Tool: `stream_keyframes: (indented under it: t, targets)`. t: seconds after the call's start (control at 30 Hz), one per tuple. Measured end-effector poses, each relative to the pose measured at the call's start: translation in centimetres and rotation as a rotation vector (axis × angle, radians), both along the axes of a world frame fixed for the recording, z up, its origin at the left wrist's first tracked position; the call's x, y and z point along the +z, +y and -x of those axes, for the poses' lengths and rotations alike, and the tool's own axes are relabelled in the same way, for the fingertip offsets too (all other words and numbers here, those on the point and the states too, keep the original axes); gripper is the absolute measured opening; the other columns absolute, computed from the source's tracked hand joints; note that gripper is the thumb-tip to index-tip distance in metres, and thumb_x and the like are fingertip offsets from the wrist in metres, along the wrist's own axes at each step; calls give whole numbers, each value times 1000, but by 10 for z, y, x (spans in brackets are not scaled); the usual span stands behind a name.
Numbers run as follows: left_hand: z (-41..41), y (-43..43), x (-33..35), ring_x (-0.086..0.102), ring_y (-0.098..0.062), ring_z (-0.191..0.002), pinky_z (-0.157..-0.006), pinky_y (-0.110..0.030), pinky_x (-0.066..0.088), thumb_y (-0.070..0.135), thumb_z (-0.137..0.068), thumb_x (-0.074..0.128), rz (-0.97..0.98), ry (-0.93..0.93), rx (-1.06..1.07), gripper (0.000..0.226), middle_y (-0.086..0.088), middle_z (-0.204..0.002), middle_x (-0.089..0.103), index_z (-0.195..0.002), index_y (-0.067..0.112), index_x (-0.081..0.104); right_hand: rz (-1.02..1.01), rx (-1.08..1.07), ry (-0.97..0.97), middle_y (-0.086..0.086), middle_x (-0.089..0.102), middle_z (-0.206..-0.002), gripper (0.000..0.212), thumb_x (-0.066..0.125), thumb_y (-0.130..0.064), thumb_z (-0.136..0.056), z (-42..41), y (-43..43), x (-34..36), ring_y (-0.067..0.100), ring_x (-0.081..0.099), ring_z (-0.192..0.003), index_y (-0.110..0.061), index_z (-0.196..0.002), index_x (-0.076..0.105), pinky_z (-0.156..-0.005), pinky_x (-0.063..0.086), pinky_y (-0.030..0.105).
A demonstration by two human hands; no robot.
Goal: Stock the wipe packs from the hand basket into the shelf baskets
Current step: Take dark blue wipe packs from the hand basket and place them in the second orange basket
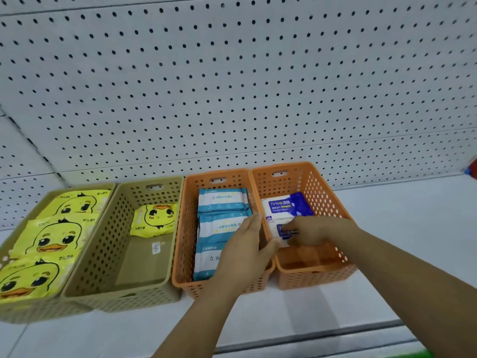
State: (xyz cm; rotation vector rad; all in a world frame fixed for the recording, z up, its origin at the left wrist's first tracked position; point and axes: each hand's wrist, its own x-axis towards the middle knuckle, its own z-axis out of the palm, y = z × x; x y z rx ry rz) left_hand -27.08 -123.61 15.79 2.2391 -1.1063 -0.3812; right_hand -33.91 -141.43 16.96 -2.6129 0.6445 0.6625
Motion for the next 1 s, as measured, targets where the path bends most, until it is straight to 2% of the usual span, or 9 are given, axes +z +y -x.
stream_keyframes:
  t: [0.13,0.23,0.33,0.43,0.53,0.63,0.77,0.9,1.0]
  targets:
    - [-2,11,2,33,-13,-137,-110,-41,37,67,-93,31,-102,-181,-114,71,8,-155,30,-150,28,19,-55,-120,-224,-2,46,-142,47,52,-39,-95,16,24,7,21,46,-125,-27,-139,44,-105,39,35]
    - [7,37,8,23,-12,-144,-117,-39,21,68,-92,21,-140,-378,-158,73,8,-159,22,-152,28,20,-108,-200,-453,-8,50,-136,43,51,-31,-94,34,59,2,17,51,-118,-34,-136,45,-100,45,36]
    - [16,72,5,27,-11,-143,-119,-39,17,66,-88,17,-47,-420,-154,73,9,-154,34,-148,27,33,157,-161,-659,-2,60,-121,31,49,-22,-91,52,102,-9,21,58,-107,-28,-122,53,-87,51,41]
    - [25,114,-11,38,-17,-138,-117,-39,24,57,-90,32,116,-466,-85,64,2,-142,52,-138,19,48,358,-121,-943,5,61,-121,35,48,-25,-88,78,141,-24,26,58,-108,-15,-120,58,-91,50,42]
    - [43,159,-28,38,-18,-137,-114,-38,26,52,-93,42,215,-439,-34,59,0,-142,51,-138,14,48,209,-160,-1057,0,49,-137,41,50,-29,-91,105,191,-39,16,46,-125,-17,-130,54,-102,41,32]
    - [66,208,-38,47,-17,-129,-108,-41,39,55,-94,44,197,-366,18,56,4,-140,53,-139,21,48,89,-225,-1064,-9,50,-134,40,43,-40,-94,128,243,-51,6,47,-120,-23,-129,53,-93,43,26]
    - [97,280,-48,45,-10,-130,-105,-28,37,54,-96,44,105,-206,72,50,14,-141,49,-141,33,44,-32,-235,-971,-20,49,-126,41,35,-50,-95,158,313,-66,-2,52,-104,-34,-131,47,-82,48,26]
    - [123,358,-66,50,-6,-123,-96,-24,43,52,-95,47,45,-53,172,50,14,-138,52,-141,33,44,-213,-290,-749,-16,50,-129,39,50,-38,-96,176,384,-91,4,58,-98,-33,-134,46,-89,49,31]
    - [139,422,-79,55,-9,-118,-94,-28,47,52,-94,49,-23,11,213,54,8,-136,56,-142,27,43,-241,-229,-658,-11,53,-129,37,53,-34,-95,182,440,-101,5,56,-101,-30,-131,48,-88,47,32]
